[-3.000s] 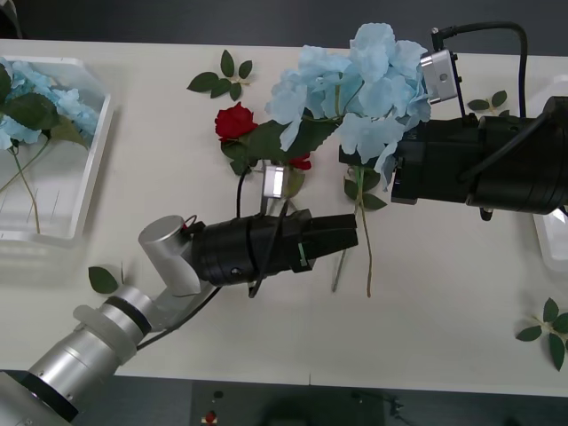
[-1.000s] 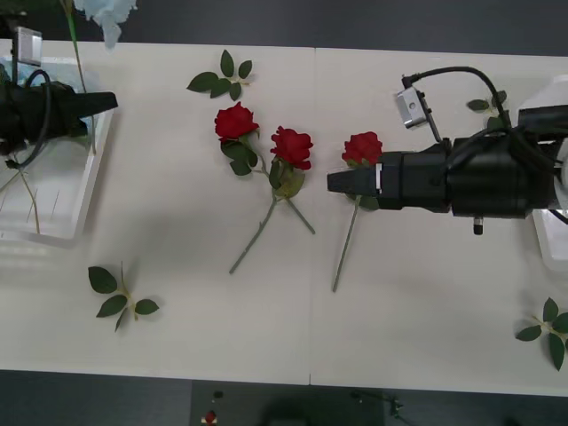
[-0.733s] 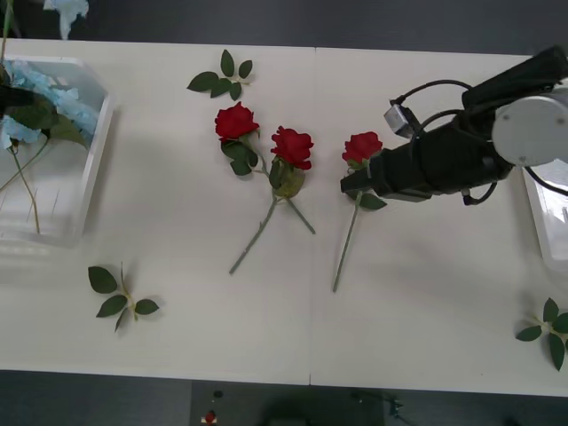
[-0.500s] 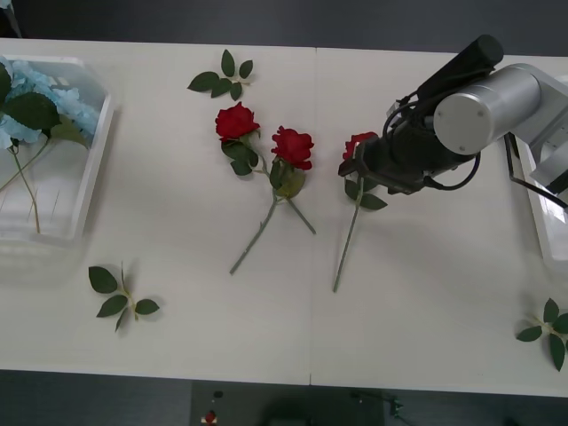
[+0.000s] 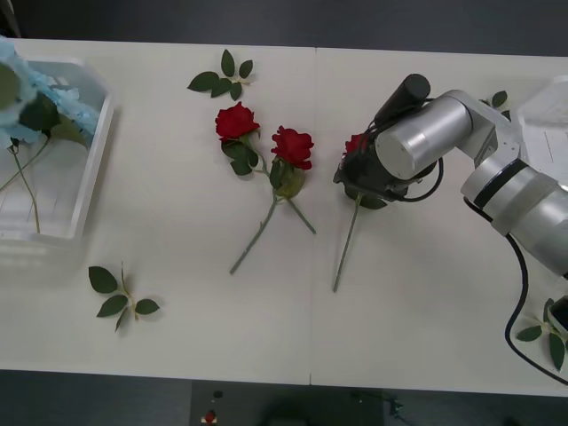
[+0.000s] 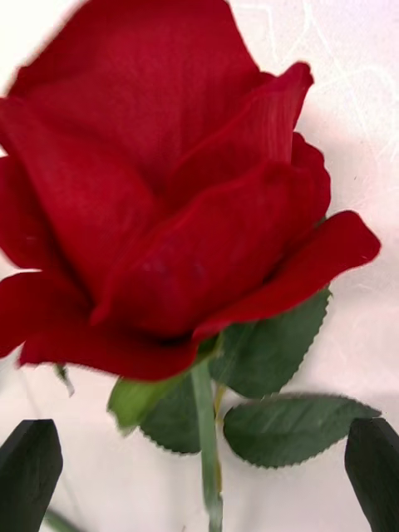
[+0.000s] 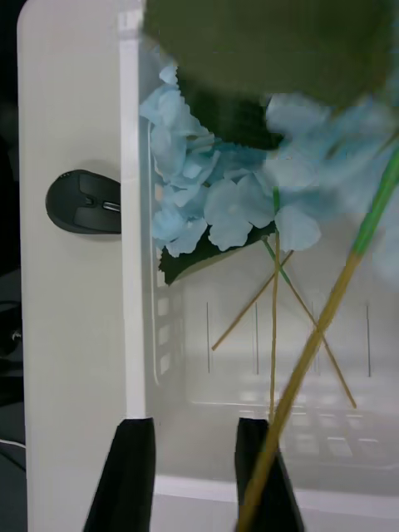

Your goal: Put the red flowers into the right box and the blue flowers into the left box

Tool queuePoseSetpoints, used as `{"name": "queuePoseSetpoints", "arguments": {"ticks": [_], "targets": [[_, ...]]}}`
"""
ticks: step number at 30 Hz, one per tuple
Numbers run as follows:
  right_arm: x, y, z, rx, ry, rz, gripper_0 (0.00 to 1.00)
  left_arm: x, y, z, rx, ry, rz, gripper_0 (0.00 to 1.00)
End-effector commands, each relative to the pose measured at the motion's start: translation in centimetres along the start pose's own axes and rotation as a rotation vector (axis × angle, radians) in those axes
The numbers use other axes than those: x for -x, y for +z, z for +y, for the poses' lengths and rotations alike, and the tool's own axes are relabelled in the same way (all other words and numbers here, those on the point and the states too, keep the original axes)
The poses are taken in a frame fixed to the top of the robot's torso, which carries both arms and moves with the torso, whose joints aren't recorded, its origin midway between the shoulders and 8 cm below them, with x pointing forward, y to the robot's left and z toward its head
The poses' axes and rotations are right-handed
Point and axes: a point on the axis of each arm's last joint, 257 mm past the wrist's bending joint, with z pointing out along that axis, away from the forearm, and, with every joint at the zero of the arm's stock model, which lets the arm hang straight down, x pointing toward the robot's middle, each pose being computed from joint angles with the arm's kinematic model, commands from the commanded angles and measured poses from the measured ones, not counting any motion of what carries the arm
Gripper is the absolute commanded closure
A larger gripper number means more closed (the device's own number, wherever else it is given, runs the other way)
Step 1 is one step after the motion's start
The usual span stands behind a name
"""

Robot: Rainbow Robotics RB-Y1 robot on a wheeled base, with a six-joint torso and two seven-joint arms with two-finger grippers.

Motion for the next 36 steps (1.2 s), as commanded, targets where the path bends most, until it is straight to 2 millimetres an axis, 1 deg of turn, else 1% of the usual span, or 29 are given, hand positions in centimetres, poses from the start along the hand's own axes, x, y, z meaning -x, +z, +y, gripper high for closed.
{"name": "queuePoseSetpoints", "arguments": {"ticks": [1,2,5,6,7,8,9,10,11,13,14,16,17,19,20,23,24,26,27,29,30,32,33,35,36], "targets": [[1.4,0.1,2.0,0.037,0.032,-0.041,0.0,1.4,-1.5,0.1,0.003,-0.026,-0.031,0.0],[1.5,0.2,2.0,0.038,0.033,-0.046,0.0,1.4,-1.5,0.0,0.0,-0.025,-0.029,0.0],[1.4,0.8,2.3,0.04,0.031,-0.054,0.0,1.6,-1.4,-1.5,-0.056,-0.027,-0.041,0.0],[1.4,1.0,2.2,0.038,0.034,-0.057,0.0,1.9,-1.6,-2.8,-0.108,-0.027,-0.048,0.0],[1.4,1.0,2.2,0.036,0.033,-0.057,0.18,2.0,-1.7,-3.5,-0.135,-0.025,-0.051,0.0],[1.3,1.0,2.5,0.04,0.033,-0.056,0.73,2.4,-1.9,-5.2,-0.192,-0.022,-0.058,0.0],[1.3,1.0,2.5,0.04,0.035,-0.056,1.0,2.7,-2.0,-6.8,-0.238,-0.015,-0.062,0.0],[1.3,1.0,2.5,0.04,0.035,-0.056,1.0,3.2,-2.1,-8.8,-0.288,-0.004,-0.068,0.0],[1.3,1.0,2.5,0.041,0.036,-0.055,1.0,3.5,-2.1,-9.7,-0.308,-0.002,-0.07,0.0],[1.4,0.9,2.7,0.046,0.036,-0.057,1.0,4.9,-2.1,-13.3,-0.364,-0.022,-0.077,0.0],[1.3,1.0,2.7,0.046,0.037,-0.055,1.0,5.2,-2.0,-14.2,-0.373,-0.027,-0.076,0.0],[1.6,0.9,2.9,0.055,0.036,-0.063,1.0,6.4,-1.7,-17.8,-0.389,-0.047,-0.076,0.0],[1.6,0.9,2.9,0.057,0.036,-0.063,1.0,6.6,-1.6,-18.7,-0.388,-0.05,-0.075,0.0],[1.8,0.9,3.0,0.062,0.038,-0.068,1.0,7.6,-1.2,-22.1,-0.376,-0.072,-0.075,0.0],[1.7,0.9,3.1,0.065,0.039,-0.067,1.0,7.8,-1.0,-23.1,-0.375,-0.078,-0.074,0.0],[2.0,0.8,3.4,0.078,0.04,-0.075,1.0,8.3,-0.3,-27.9,-0.353,-0.153,-0.065,0.0],[2.1,0.8,3.3,0.078,0.041,-0.077,1.0,8.2,-0.1,-28.8,-0.352,-0.163,-0.061,0.0],[2.5,0.7,3.1,0.077,0.038,-0.086,1.0,8.1,0.7,-31.5,-0.34,-0.214,-0.052,0.0],[2.8,0.5,2.9,0.074,0.032,-0.092,1.0,8.1,0.9,-32.2,-0.339,-0.226,-0.048,0.0],[4.5,-0.5,1.8,0.061,0.018,-0.124,1.0,8.3,1.9,-34.8,-0.334,-0.257,-0.057,0.0],[5.1,-0.7,1.2,0.055,0.016,-0.132,1.0,8.3,2.2,-35.5,-0.33,-0.259,-0.061,0.0],[7.7,-2.4,-1.4,0.012,-0.028,-0.176,1.0,8.6,3.3,-38.2,-0.314,-0.267,-0.091,0.0],[8.4,-2.9,-2.3,-0.002,-0.045,-0.186,1.0,8.7,3.7,-38.8,-0.305,-0.267,-0.101,0.0],[11.4,-5.3,-6.0,-0.061,-0.111,-0.232,1.0,9.3,5.1,-40.6,-0.251,-0.255,-0.157,0.0],[12.2,-6.1,-7.1,-0.076,-0.122,-0.243,1.0,9.4,5.5,-41.2,-0.237,-0.245,-0.173,0.0]]}}
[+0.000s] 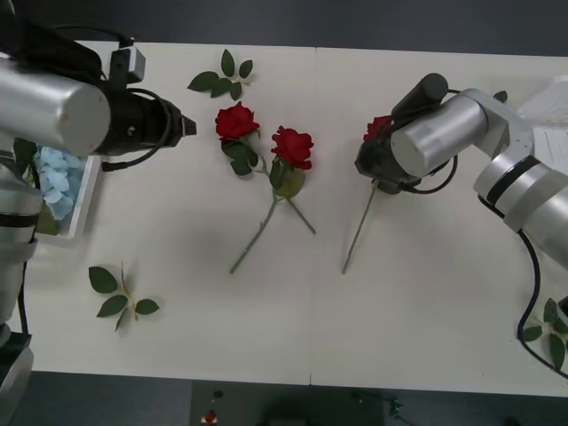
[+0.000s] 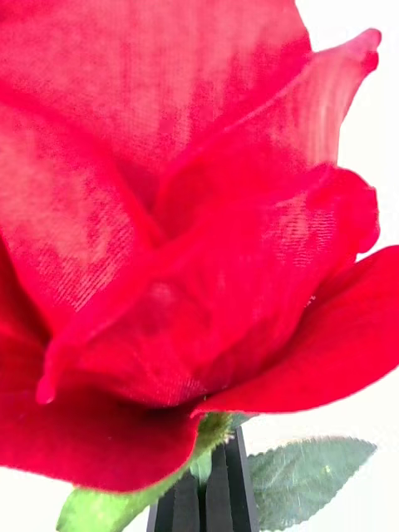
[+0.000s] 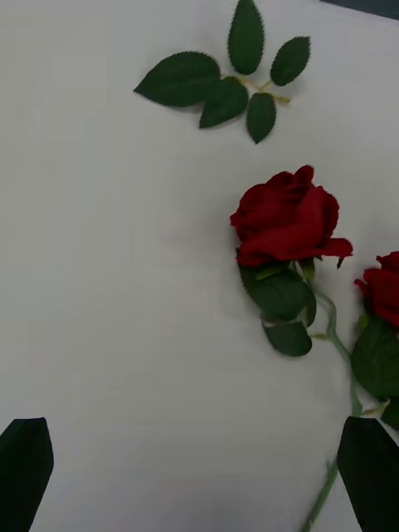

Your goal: Put the red flowers into the right box and the blue flowers into the left box

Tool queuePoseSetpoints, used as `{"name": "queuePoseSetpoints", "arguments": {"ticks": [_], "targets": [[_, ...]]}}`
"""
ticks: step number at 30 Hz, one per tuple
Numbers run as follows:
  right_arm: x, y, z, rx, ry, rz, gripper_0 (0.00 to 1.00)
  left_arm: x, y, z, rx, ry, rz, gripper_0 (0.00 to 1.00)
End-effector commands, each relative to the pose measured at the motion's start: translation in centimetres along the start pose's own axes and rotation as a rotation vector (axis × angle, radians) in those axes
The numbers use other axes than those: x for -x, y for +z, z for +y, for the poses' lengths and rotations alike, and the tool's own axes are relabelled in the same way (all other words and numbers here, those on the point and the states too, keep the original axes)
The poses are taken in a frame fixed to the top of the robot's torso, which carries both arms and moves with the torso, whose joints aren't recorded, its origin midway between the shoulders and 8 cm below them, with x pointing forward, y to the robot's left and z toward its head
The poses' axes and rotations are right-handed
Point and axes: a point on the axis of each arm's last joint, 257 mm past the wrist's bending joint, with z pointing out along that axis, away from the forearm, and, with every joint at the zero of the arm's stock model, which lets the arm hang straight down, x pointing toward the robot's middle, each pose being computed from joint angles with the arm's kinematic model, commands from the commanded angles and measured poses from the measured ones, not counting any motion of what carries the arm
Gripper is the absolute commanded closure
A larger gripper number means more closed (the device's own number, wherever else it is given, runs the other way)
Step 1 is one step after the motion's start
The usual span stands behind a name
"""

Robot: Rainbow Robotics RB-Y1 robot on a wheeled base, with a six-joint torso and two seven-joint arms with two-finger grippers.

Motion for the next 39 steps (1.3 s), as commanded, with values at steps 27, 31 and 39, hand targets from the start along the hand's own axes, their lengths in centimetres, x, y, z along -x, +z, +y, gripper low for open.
{"name": "queuePoseSetpoints", "arguments": {"ticks": [27,31,39], "targets": [[22.6,-22.2,-39.6,-0.586,-0.387,-0.257,0.0,1.5,13.3,-9.1,0.029,0.079,-0.307,0.0],[22.5,-22.0,-39.3,-0.574,-0.381,-0.257,0.0,0.2,14.3,-7.4,0.069,0.099,-0.277,0.0],[21.4,-20.0,-35.9,-0.47,-0.367,-0.239,0.0,-2.3,15.1,-7.6,0.096,0.167,-0.227,0.0]]}}
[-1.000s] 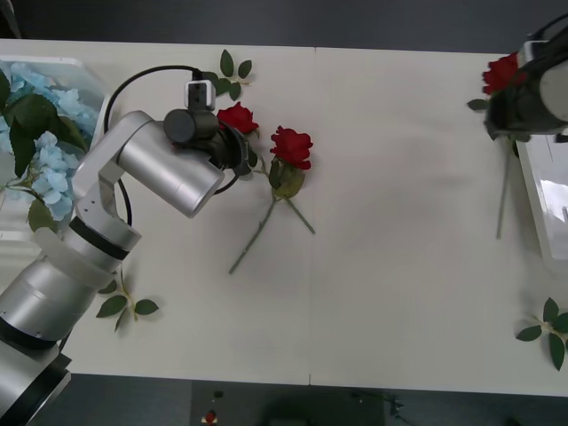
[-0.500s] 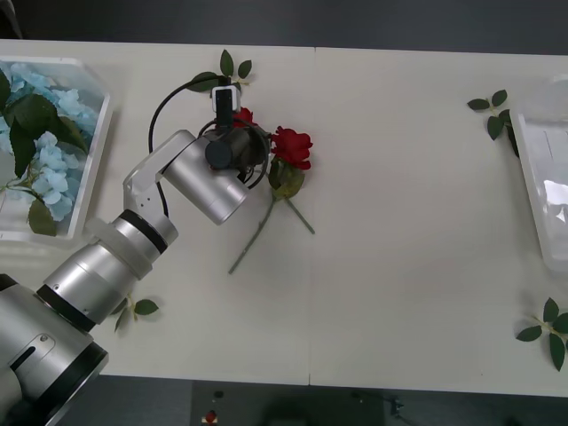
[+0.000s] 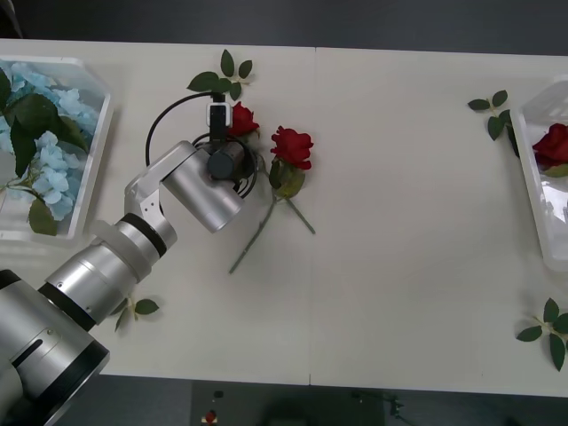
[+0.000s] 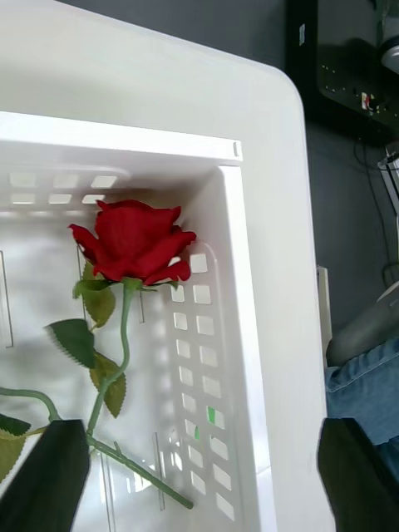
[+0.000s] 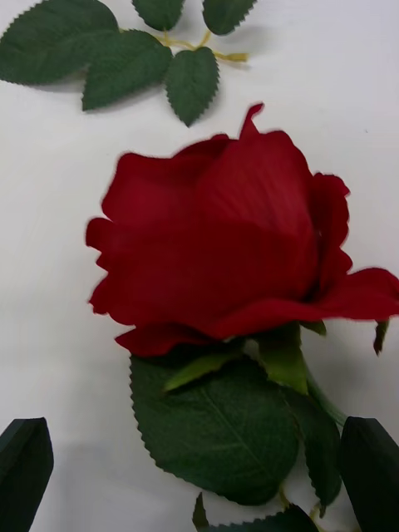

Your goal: Put the red flowers into the right box and the blue flowers into the left box

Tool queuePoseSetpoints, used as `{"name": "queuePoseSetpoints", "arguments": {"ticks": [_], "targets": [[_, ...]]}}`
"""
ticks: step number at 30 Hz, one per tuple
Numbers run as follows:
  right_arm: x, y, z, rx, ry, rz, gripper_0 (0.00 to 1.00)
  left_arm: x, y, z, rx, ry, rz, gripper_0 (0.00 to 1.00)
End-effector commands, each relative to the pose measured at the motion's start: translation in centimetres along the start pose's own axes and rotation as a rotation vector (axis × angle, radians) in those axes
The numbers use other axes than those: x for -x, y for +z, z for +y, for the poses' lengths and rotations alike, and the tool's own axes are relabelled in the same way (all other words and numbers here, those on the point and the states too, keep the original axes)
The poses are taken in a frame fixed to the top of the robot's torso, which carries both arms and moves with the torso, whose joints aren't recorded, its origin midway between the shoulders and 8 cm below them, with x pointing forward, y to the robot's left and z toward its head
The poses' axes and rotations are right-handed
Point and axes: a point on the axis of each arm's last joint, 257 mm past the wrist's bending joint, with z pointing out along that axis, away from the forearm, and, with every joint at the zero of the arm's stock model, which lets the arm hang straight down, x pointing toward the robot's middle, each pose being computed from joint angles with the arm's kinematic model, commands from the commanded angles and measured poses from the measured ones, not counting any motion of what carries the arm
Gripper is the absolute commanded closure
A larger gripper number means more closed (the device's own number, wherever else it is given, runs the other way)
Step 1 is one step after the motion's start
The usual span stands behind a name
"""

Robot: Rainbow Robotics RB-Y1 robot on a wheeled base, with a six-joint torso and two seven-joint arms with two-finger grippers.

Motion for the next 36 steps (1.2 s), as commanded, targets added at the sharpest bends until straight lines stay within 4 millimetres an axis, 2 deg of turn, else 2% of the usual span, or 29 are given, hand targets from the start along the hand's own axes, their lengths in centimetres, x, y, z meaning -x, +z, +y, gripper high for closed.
{"name": "queuePoseSetpoints", "arguments": {"ticks": [1,3,4,5,6,7,10,11,12,13,15,17,19,21,22,24,25,29,33,36], "targets": [[2.2,-1.4,4.5,0.122,0.022,-0.03,0.0,1.5,-0.5,-2.0,-0.018,0.067,-0.024,0.0],[1.9,-2.1,7.8,0.222,0.056,-0.015,0.0,0.6,-0.5,-2.0,-0.006,0.091,-0.003,0.04],[1.8,-2.4,8.6,0.25,0.069,-0.011,0.0,0.3,-0.5,-1.9,0.001,0.097,0.003,0.15],[1.7,-3.0,10.5,0.304,0.088,-0.004,0.0,0.0,-0.6,-1.8,0.009,0.106,0.013,0.37],[1.5,-3.7,12.2,0.358,0.102,0.0,0.0,-0.4,-0.6,-1.7,0.017,0.118,0.022,0.54],[1.4,-4.0,13.2,0.386,0.109,0.002,0.0,-0.6,-0.6,-1.7,0.021,0.119,0.027,0.59],[0.9,-7.1,18.9,0.542,0.096,-0.016,0.0,-1.1,-0.6,-1.4,0.028,0.136,0.035,0.75],[0.7,-7.8,20.1,0.572,0.085,-0.024,0.0,-1.1,-0.6,-1.4,0.028,0.137,0.035,0.84],[0.3,-9.6,22.6,0.642,0.072,-0.048,0.0,-1.2,-0.6,-1.4,0.029,0.137,0.036,0.99],[-0.1,-10.8,24.1,0.685,0.066,-0.065,0.0,-1.2,-0.5,-1.3,0.03,0.138,0.037,1.0],[-1.0,-14.5,27.7,0.806,0.062,-0.124,0.0,-1.3,-0.5,-1.2,0.033,0.139,0.039,1.0],[-2.3,-17.9,30.2,0.909,0.053,-0.153,0.0,-1.4,-0.5,-1.0,0.034,0.14,0.04,1.0],[-3.4,-20.3,31.7,0.989,0.046,-0.159,0.0,-1.6,-0.4,-0.7,0.04,0.14,0.045,1.0],[-5.1,-24.3,33.9,1.125,-0.001,-0.19,0.0,-2.1,-0.4,0.2,0.053,0.145,0.05,1.0],[-5.7,-25.2,34.3,1.158,-0.017,-0.201,0.0,-2.2,-0.3,0.5,0.056,0.147,0.05,1.0],[-7.5,-28.6,35.4,1.27,-0.085,-0.26,0.0,-3.0,-0.6,1.7,0.064,0.15,0.053,1.0],[-8.0,-29.3,35.7,1.294,-0.104,-0.275,0.0,-3.1,-0.7,2.1,0.064,0.152,0.05,1.0],[-11.4,-34.9,38.2,1.447,-0.277,-0.432,0.0,-5.0,-2.4,5.1,0.057,0.159,0.041,1.0],[-13.0,-38.2,39.8,1.493,-0.449,-0.6,0.0,-7.4,-4.7,7.7,0.035,0.169,0.054,1.0],[-14.1,-39.9,40.5,1.527,-0.532,-0.67,0.0,-8.7,-6.5,9.1,0.019,0.183,0.064,1.0]]}}
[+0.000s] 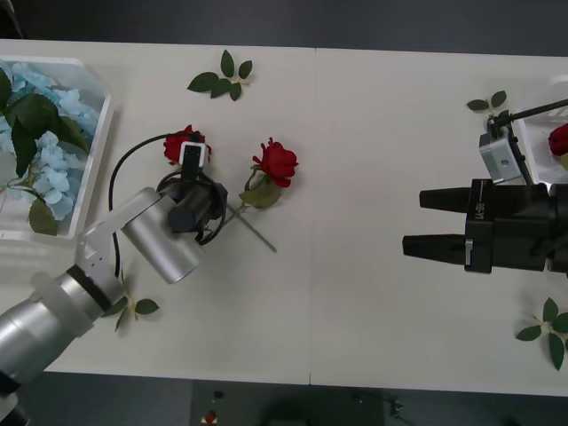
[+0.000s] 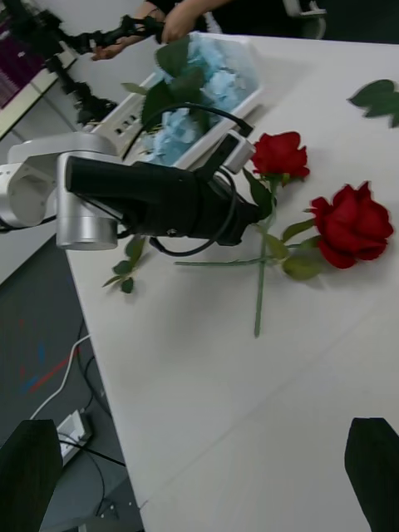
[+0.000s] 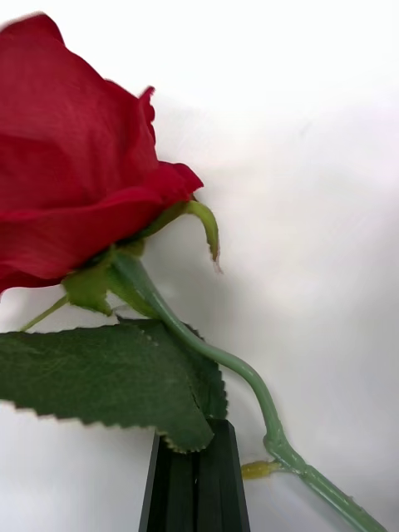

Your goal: Put the red flowers into the right box and the blue flowers into the left box

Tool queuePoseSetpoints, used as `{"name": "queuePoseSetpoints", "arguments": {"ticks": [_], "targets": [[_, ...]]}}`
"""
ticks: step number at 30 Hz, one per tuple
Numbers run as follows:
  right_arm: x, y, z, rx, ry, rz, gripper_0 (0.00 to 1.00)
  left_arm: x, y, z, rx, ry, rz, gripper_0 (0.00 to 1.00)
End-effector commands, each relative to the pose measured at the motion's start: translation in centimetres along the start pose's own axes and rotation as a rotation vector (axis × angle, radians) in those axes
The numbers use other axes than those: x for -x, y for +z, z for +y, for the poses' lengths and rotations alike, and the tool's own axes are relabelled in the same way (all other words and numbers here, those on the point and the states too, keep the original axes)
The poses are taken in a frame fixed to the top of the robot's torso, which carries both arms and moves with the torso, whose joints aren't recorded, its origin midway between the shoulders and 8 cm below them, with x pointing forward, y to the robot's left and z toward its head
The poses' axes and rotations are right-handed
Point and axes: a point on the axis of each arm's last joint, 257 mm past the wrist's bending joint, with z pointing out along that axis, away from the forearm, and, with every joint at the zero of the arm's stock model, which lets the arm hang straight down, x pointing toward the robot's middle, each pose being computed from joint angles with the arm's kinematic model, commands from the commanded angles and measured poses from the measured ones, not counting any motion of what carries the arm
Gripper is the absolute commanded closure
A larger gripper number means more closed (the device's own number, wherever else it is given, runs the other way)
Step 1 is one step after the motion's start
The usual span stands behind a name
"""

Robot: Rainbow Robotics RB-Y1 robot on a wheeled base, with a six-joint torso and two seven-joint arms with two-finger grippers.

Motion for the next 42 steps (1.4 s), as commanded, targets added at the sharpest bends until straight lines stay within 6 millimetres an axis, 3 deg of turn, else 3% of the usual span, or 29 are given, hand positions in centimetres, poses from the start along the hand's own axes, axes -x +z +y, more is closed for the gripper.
{"name": "queuePoseSetpoints", "arguments": {"ticks": [1,9,10,11,13,14,20,26,35,42], "targets": [[1.5,1.1,3.5,0.089,-0.26,-0.039,0.0,-2.5,-2.8,3.0,-0.01,0.077,0.012,1.0],[0.7,0.8,5.1,0.152,-0.326,-0.055,0.0,-4.3,-6.5,4.1,-0.037,0.102,0.006,0.99],[0.7,0.7,4.9,0.151,-0.325,-0.062,0.0,-4.1,-6.6,4.0,-0.041,0.104,0.0,0.84],[0.7,0.6,4.8,0.151,-0.321,-0.069,0.0,-3.8,-6.6,4.0,-0.042,0.103,-0.005,0.45],[0.6,0.5,4.6,0.153,-0.303,-0.072,0.0,-3.0,-6.7,3.7,-0.046,0.095,-0.019,0.06],[0.5,0.4,4.7,0.158,-0.295,-0.073,0.0,-2.3,-6.7,3.8,-0.045,0.083,-0.031,0.0],[0.4,0.4,5.0,0.172,-0.285,-0.071,0.0,0.5,-6.8,4.0,-0.076,-0.042,-0.042,0.0],[0.6,0.3,5.3,0.184,-0.275,-0.08,0.0,2.0,-6.4,5.2,-0.014,-0.039,-0.019,0.0],[0.7,0.2,5.5,0.191,-0.268,-0.087,0.0,0.7,-3.7,5.7,0.033,-0.049,0.028,0.0],[0.9,0.2,5.7,0.196,-0.261,-0.094,0.0,-0.6,-2.8,5.4,0.048,-0.037,0.056,0.0]]}}
